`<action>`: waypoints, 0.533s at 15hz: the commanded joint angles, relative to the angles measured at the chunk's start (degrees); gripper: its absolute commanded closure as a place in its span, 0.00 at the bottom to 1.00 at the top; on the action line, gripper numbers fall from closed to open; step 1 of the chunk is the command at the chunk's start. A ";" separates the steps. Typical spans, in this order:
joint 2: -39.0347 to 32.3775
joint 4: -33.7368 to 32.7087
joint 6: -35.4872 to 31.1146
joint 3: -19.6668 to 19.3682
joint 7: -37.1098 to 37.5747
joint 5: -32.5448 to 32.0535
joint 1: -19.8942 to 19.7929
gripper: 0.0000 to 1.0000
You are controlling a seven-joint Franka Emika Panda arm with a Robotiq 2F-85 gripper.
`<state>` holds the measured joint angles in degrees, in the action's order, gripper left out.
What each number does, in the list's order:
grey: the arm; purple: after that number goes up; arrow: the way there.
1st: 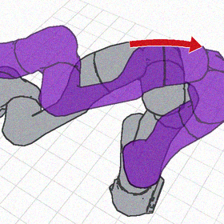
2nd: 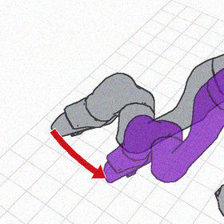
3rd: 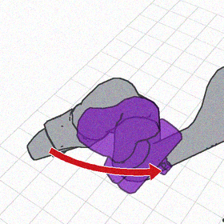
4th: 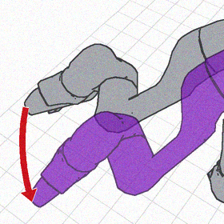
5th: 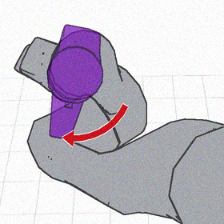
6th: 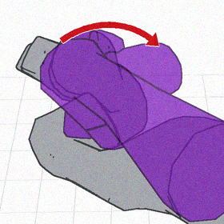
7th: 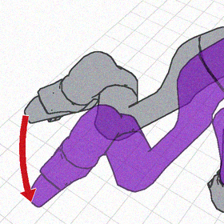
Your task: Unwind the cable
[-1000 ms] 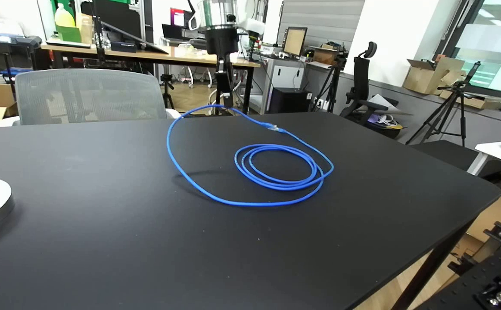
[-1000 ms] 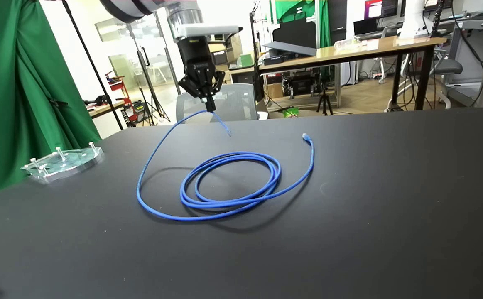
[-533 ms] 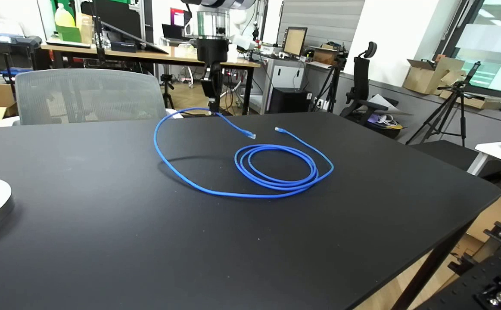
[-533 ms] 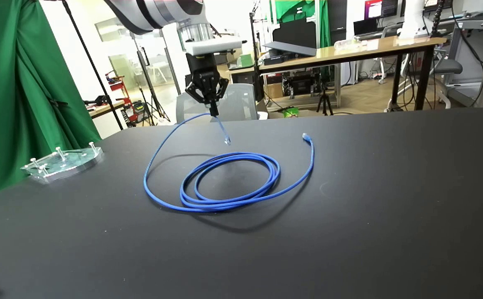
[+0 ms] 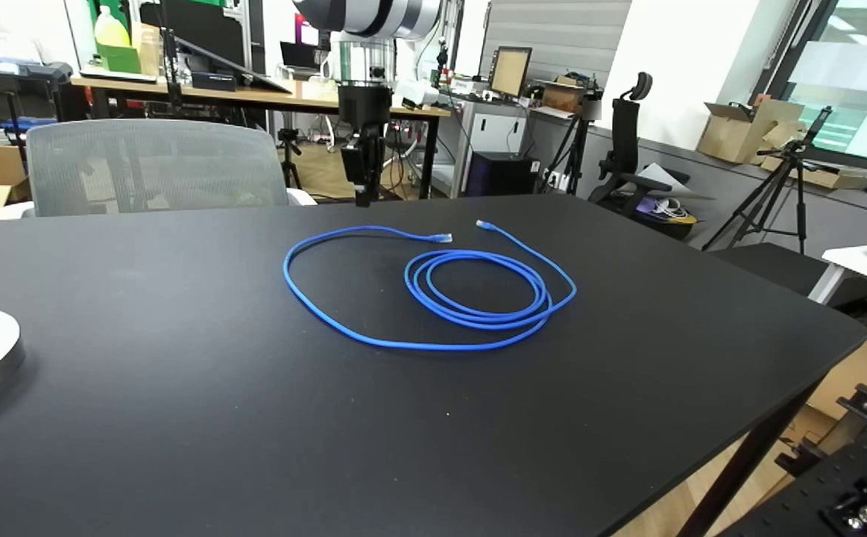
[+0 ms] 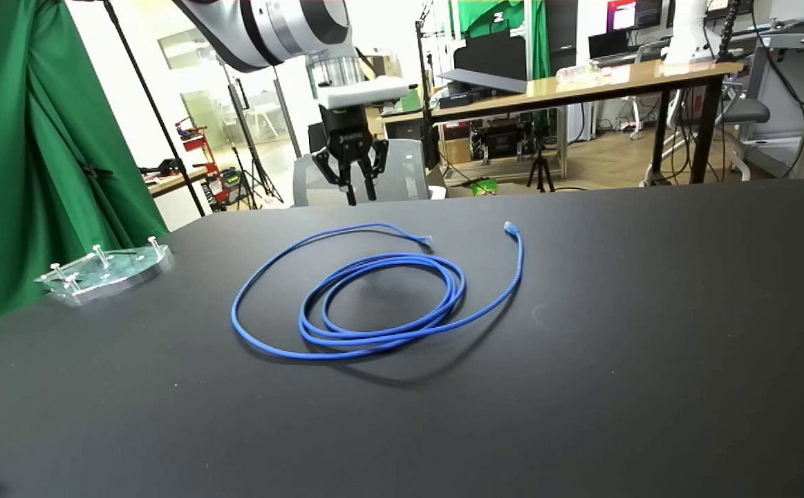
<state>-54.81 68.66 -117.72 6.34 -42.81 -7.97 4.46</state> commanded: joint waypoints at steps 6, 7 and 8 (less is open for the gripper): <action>5.35 5.63 5.81 -0.35 4.93 0.24 -0.59 0.01; 6.33 7.56 5.11 -0.34 5.87 0.47 -0.97 0.00; 7.63 10.29 3.84 -0.21 6.82 0.88 -1.61 0.00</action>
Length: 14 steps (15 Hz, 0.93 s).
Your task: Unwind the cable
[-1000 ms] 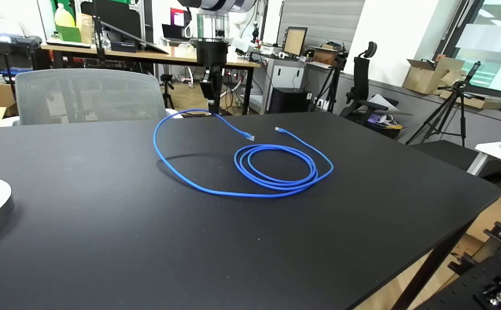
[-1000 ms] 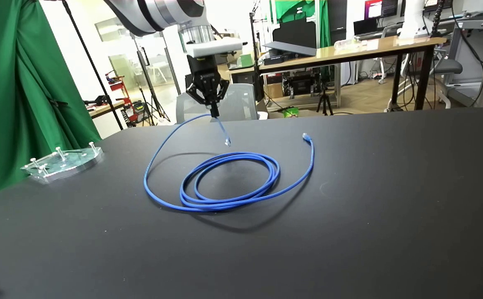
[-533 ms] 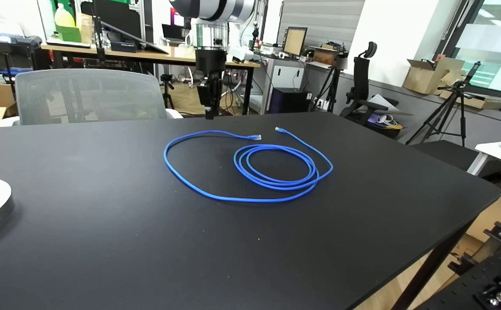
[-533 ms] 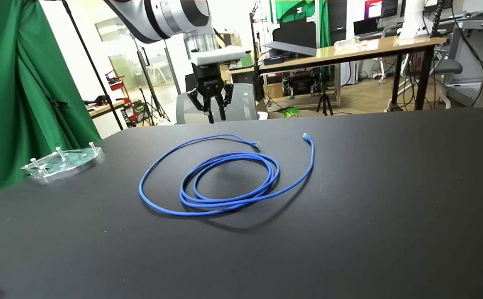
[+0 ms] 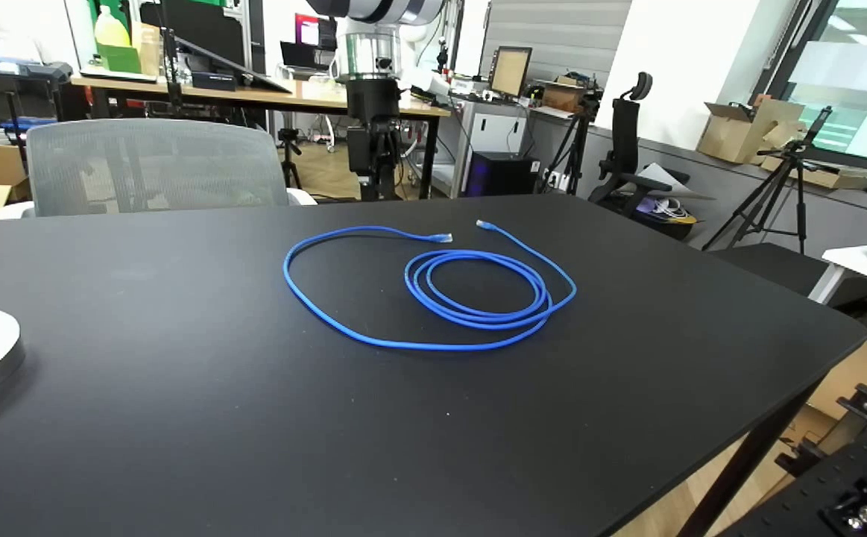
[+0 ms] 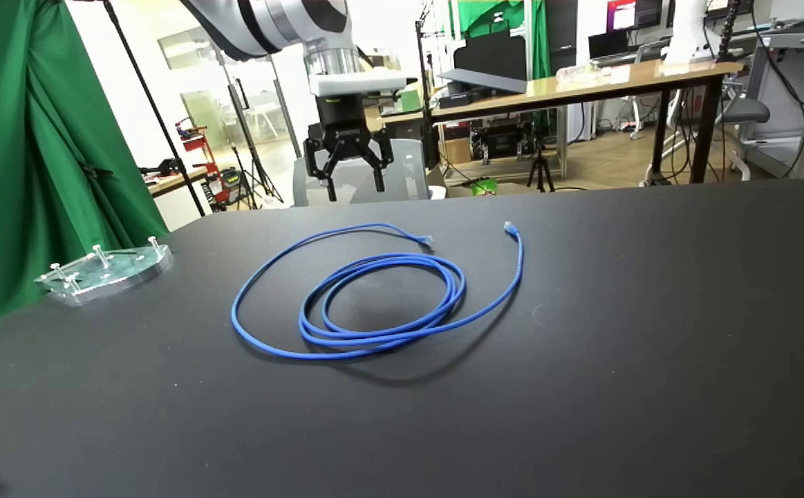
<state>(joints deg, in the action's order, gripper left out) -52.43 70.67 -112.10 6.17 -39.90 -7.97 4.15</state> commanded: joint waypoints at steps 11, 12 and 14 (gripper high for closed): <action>16.07 32.28 -14.73 1.12 9.35 8.92 -7.26 0.00; 16.74 33.57 -14.76 1.73 9.05 10.50 -8.07 0.00; 18.19 35.99 -14.18 3.06 7.11 14.15 -9.73 0.00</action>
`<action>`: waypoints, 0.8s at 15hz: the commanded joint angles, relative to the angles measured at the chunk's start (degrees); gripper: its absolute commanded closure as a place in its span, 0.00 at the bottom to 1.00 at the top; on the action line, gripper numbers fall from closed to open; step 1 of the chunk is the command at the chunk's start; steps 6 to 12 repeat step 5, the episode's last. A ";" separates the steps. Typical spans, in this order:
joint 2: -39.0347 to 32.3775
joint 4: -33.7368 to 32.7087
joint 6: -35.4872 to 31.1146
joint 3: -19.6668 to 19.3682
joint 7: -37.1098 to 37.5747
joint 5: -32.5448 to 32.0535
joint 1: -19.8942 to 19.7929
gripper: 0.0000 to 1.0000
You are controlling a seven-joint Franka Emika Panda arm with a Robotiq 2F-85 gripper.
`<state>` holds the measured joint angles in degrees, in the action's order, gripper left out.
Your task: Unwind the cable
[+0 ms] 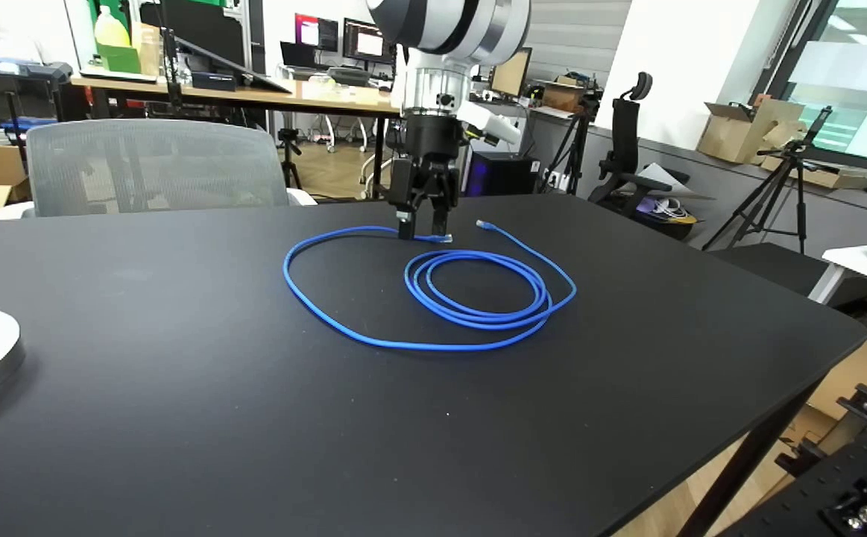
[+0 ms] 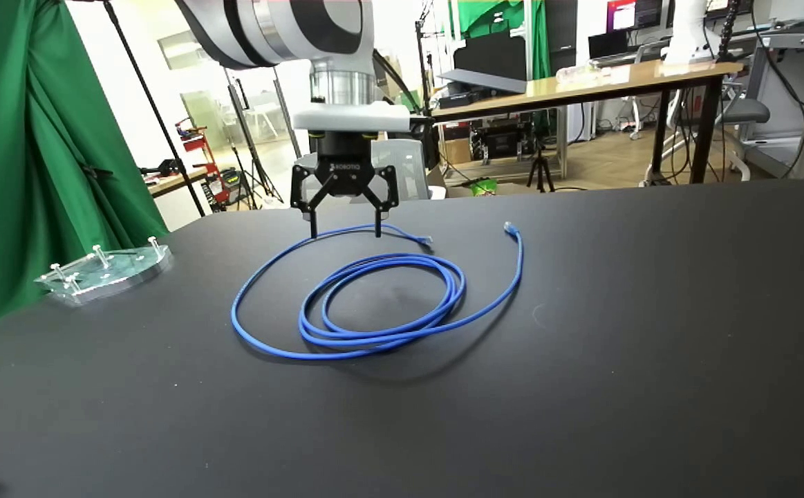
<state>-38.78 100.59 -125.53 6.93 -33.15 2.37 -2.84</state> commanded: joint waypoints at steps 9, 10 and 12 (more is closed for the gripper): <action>7.54 10.42 -0.10 3.58 -1.33 9.33 -4.43 0.00; 7.54 10.42 -0.10 3.58 -1.33 9.33 -4.43 0.00; 7.54 10.42 -0.10 3.58 -1.33 9.33 -4.43 0.00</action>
